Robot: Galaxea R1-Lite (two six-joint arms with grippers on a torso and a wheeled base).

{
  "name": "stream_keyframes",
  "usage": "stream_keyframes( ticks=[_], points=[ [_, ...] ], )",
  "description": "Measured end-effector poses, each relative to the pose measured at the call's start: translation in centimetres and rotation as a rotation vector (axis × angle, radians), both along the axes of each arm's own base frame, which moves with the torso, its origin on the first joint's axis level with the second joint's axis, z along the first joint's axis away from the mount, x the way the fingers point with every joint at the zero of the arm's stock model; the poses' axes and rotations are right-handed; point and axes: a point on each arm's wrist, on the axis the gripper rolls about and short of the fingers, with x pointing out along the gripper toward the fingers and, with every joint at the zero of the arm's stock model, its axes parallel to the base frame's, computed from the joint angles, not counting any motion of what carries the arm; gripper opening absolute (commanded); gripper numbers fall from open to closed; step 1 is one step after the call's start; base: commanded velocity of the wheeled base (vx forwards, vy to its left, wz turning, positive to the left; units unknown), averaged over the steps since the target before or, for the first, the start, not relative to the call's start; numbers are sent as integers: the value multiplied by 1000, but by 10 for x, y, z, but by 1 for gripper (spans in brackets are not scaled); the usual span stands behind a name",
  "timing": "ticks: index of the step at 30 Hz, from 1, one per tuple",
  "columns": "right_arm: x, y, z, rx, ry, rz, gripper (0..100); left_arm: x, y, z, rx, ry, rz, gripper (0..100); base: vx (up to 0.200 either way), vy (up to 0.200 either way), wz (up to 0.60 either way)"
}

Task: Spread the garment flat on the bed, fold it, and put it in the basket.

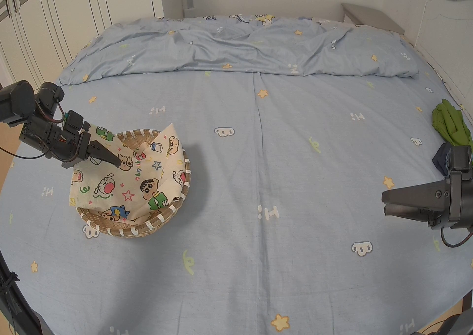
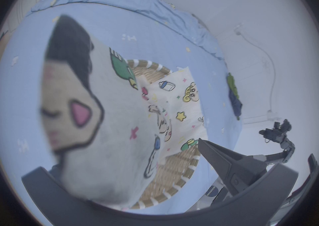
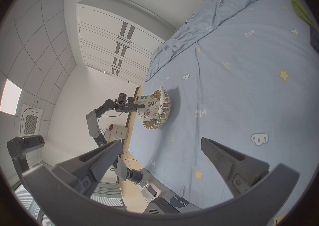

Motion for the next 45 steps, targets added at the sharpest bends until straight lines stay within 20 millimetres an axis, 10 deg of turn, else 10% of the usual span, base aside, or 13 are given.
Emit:
stream_keyframes(
  ticks=[23, 33, 45],
  points=[
    [-20, -6, 3, -6, -86, 35, 100, -93, -17, 94, 311, -31, 335, 100, 0, 0, 0],
    [-73, -36, -18, -69, -282, 21, 100, -201, -54, 124, 216, -275, 340, 100, 0, 0, 0],
    [-144, -64, -73, -79, -401, -30, 100, -349, -49, 74, 179, -530, 455, 100, 0, 0, 0]
  ],
)
